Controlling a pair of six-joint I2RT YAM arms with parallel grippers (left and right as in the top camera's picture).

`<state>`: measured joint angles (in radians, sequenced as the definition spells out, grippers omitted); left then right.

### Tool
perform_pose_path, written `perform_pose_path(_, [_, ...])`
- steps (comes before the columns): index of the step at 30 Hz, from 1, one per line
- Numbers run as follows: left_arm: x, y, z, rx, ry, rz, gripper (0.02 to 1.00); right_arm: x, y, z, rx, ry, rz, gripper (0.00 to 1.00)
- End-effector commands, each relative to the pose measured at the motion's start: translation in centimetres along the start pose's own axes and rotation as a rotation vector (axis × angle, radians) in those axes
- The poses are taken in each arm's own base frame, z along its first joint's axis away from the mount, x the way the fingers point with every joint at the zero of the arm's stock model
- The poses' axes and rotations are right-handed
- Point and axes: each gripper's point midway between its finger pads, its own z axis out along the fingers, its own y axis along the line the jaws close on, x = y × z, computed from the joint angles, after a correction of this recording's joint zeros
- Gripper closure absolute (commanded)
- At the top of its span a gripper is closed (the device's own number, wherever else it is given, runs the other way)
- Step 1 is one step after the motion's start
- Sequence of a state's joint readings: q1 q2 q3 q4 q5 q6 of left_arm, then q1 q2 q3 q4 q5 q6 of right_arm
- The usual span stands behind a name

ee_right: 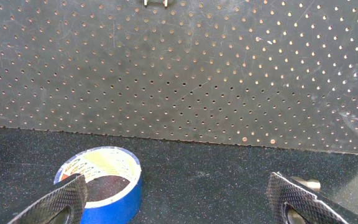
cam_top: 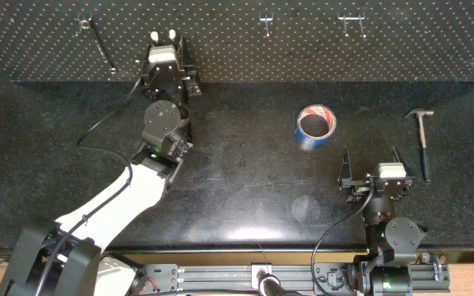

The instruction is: Place Tools Onto Pegboard

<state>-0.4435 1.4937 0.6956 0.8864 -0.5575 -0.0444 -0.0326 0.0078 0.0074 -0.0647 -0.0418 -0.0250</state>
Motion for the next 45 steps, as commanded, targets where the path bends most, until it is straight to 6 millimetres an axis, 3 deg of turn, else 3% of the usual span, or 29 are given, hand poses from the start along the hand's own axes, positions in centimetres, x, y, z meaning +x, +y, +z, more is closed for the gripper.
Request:
perform_pose_path(1, [-0.9,0.9,0.5,-0.039,-0.044,0.003,0.989,0.1,-0.2,0.0,0.007,0.001,-0.006,0.049])
perform_pose_path(10, [2.6,1.1,1.6,-0.047,0.009,0.037,0.989,0.1,-0.2,0.0,0.007,0.001,-0.006,0.053])
perform_pose_path(14, [3.1,1.4,1.7,-0.055,0.028,0.049,0.989,0.1,-0.2,0.0,0.007,0.001,-0.006,0.053])
perform_pose_path(15, [4.4,1.5,1.6,-0.056,0.079,0.079,0.989,0.1,-0.2,0.0,0.007,0.001,-0.006,0.053])
perform_pose_path(19, [5.4,1.4,1.5,-0.049,0.120,0.074,0.989,0.1,-0.2,0.0,0.007,0.001,-0.006,0.053])
perform_pose_path(20, [5.5,1.1,1.5,-0.035,0.121,0.073,0.930,0.1,-0.2,0.0,0.007,0.001,-0.006,0.053])
perform_pose_path(21, [5.5,1.0,1.5,-0.027,0.122,0.073,0.437,0.1,-0.2,0.0,0.007,0.001,-0.006,0.053])
perform_pose_path(22, [5.5,1.0,1.5,-0.027,0.122,0.073,0.233,0.1,-0.2,0.0,0.007,0.001,-0.006,0.053])
perform_pose_path(24, [4.8,0.6,1.4,0.000,0.115,0.065,0.025,0.1,-0.2,0.0,0.007,0.001,-0.006,0.053])
perform_pose_path(27, [1.9,-0.1,-1.4,0.116,0.189,0.091,0.023,0.1,-0.2,0.0,0.007,0.001,-0.006,0.051])
perform_pose_path(29, [1.1,1.0,-6.7,0.215,0.264,0.109,0.023,0.1,-0.2,0.0,0.007,0.001,-0.006,0.051])
perform_pose_path(31, [2.6,3.3,-14.9,0.354,0.219,0.069,0.025,0.1,-0.2,0.0,0.007,0.001,-0.006,0.053])
perform_pose_path(33, [3.8,5.3,-17.6,0.426,0.135,0.030,0.025,0.1,-0.2,0.0,0.007,0.001,-0.006,0.053])
perform_pose_path(37, [4.4,12.8,-17.6,0.175,0.009,0.044,0.025,0.1,-0.2,0.0,0.007,0.001,-0.006,0.053])
perform_pose_path(38, [5.2,13.1,-17.6,0.161,0.042,0.042,0.025,0.1,-0.2,0.0,0.007,0.001,-0.006,0.053])
perform_pose_path(39, [7.9,13.2,-17.9,0.159,0.154,0.031,0.025,0.1,-0.2,0.0,0.007,0.001,-0.006,0.053])
perform_pose_path(45, [7.8,13.8,-17.7,0.122,0.145,0.038,0.025,0.1,-0.2,0.0,0.007,0.001,-0.006,0.053])
